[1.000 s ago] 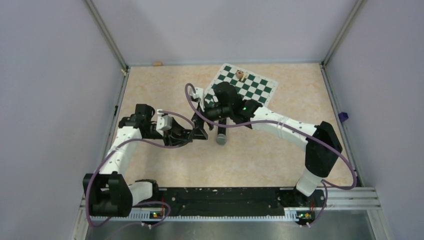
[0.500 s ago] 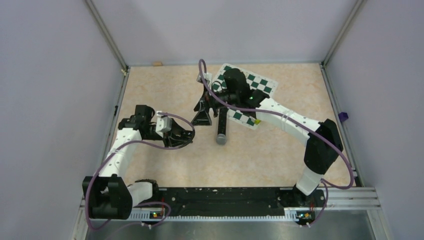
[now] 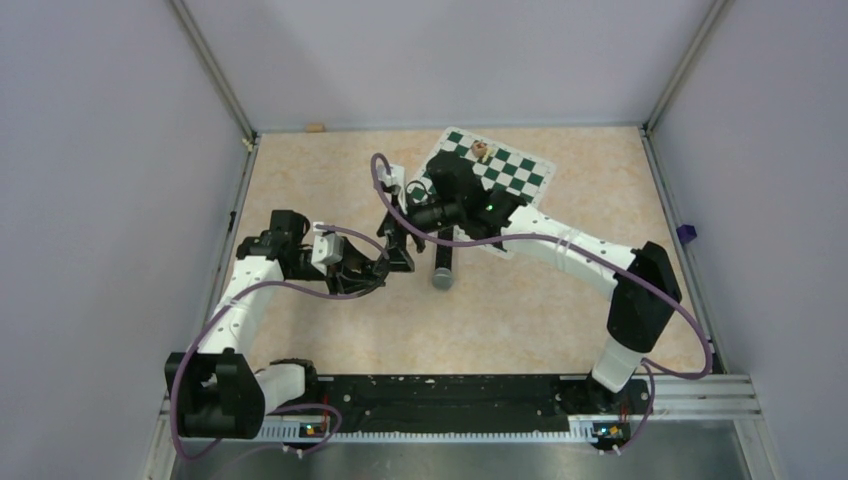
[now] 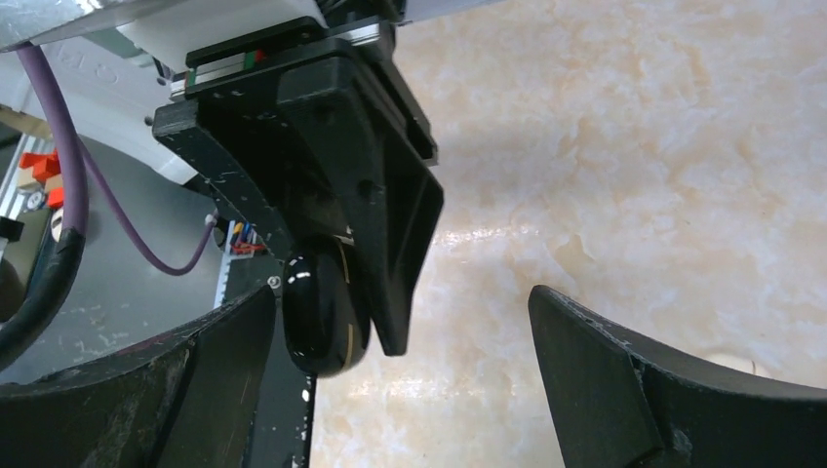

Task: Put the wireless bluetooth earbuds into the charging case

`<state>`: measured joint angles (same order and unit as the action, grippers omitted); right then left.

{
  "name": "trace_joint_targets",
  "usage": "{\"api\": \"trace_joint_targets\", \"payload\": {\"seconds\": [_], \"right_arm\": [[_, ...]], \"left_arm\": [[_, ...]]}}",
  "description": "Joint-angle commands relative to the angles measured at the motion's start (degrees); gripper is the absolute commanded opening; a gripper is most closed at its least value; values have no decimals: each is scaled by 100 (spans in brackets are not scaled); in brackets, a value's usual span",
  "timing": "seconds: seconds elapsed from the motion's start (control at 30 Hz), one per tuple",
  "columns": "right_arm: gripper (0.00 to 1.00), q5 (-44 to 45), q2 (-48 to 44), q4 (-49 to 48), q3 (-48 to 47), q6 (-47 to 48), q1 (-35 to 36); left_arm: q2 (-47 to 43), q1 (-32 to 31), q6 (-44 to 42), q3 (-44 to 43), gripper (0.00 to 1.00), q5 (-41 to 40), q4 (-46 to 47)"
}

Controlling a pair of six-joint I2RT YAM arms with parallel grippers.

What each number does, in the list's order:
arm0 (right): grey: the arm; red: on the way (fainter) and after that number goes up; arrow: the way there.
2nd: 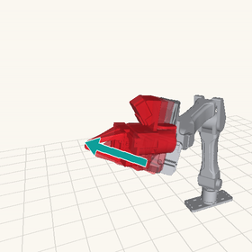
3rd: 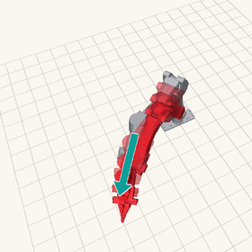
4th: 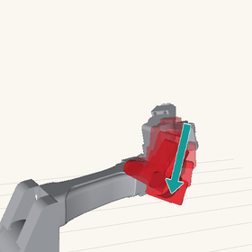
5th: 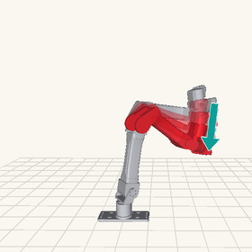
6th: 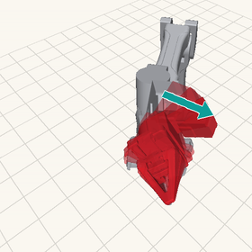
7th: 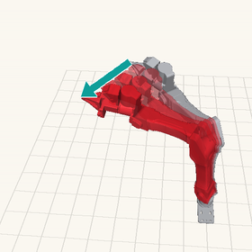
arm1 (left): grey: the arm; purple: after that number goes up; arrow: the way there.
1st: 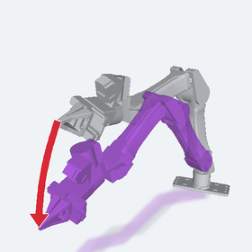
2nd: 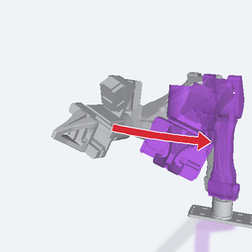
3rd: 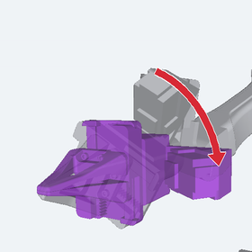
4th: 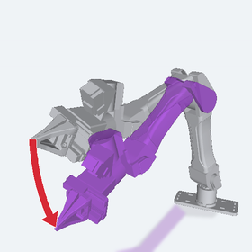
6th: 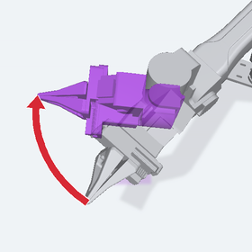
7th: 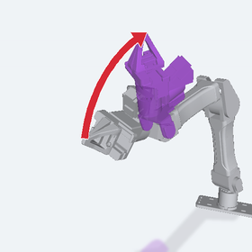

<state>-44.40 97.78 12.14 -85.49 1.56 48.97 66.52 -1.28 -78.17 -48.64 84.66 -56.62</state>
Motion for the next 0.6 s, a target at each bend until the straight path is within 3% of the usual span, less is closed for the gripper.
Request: {"api": "trace_joint_targets", "payload": {"seconds": [0.0, 0.33, 0.57], "right_arm": [[99, 460, -46, -1, -6, 337, 139], [99, 870, -44, 25, -50, 368, 126], [99, 572, -70, -17, -255, 74, -126]], "left_arm": [[-56, -15, -117, 23, 0, 295, 19], [-111, -15, -128, 50, 0, 315, 19], [-120, -15, -145, 64, 0, 321, 19]]}}
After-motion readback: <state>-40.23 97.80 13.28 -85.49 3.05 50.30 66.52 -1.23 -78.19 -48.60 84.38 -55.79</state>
